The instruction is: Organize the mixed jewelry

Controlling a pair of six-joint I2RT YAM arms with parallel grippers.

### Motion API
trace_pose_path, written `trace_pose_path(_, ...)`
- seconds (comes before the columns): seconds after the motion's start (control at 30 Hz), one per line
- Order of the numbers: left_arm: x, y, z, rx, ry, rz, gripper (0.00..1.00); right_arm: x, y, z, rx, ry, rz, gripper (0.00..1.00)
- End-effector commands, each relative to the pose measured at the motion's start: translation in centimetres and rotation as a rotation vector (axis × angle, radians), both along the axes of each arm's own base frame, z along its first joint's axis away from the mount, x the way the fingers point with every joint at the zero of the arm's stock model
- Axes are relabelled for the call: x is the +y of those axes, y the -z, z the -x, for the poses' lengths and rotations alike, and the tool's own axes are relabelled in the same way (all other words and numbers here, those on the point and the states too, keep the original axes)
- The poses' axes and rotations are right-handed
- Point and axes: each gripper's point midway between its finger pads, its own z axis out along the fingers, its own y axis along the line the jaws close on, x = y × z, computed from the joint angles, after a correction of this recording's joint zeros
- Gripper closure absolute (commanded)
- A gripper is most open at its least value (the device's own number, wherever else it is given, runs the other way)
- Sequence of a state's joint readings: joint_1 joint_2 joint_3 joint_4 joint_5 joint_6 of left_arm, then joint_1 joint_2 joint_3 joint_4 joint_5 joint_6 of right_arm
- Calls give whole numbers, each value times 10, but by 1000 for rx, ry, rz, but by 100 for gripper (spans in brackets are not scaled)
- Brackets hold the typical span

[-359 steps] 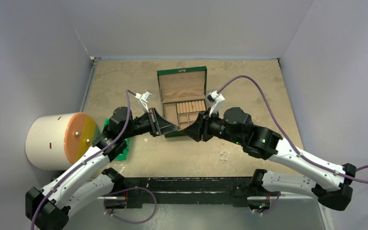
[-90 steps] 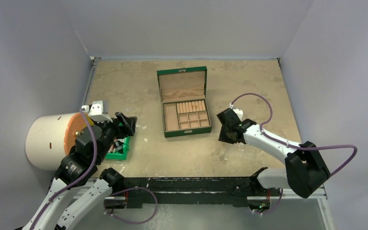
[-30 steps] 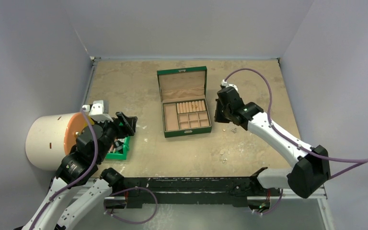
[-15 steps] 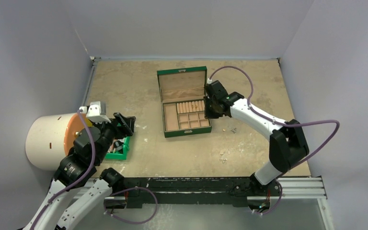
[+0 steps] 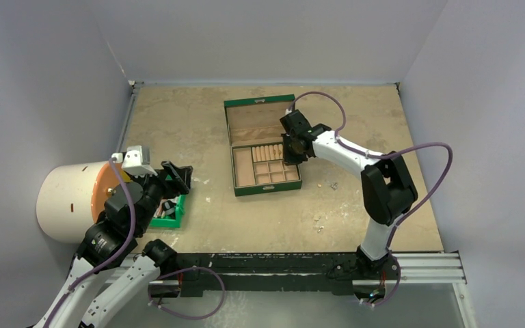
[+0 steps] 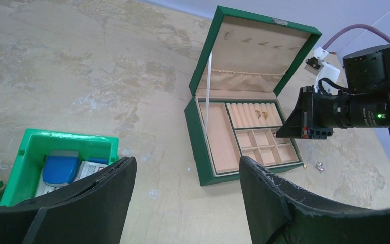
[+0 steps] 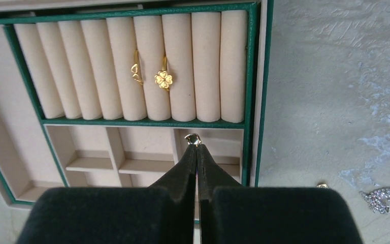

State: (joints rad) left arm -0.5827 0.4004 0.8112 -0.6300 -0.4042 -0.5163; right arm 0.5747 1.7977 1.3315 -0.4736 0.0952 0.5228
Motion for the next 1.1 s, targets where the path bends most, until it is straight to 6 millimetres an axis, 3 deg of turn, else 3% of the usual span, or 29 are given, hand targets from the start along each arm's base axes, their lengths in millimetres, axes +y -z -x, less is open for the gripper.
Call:
trace_pose_path(0.0,3,-11,-3,-39,-29,38,26,1,-10,-13,-39,20,-1,100)
trace_pose_path(0.17,3,-11,-3,-38,-29,37,26,-1,-8,-14,-38,29,11,100)
trace_pose_path(0.27,3,-11,-3,-38,-29,37,25,-3,-12,-14,-46,33,11,93)
trace_pose_path(0.43,3,-10,-4,-34,-32,34,25,-8,-26,-11,-71,41,14,78)
trace_pose_path(0.6,2,-9,-5,-30,-29,32,24,-20,-52,-5,-128,66,14,76)
trace_pose_path(0.8,1,-8,-5,-26,-28,29,24,-53,-74,8,-192,121,55,73)
trace_pose_path(0.93,1,-8,-5,-24,-29,29,24,-83,-70,21,-205,175,101,71)
trace_pose_path(1.07,1,-7,-6,-21,-29,27,24,-105,-52,35,-177,215,117,70)
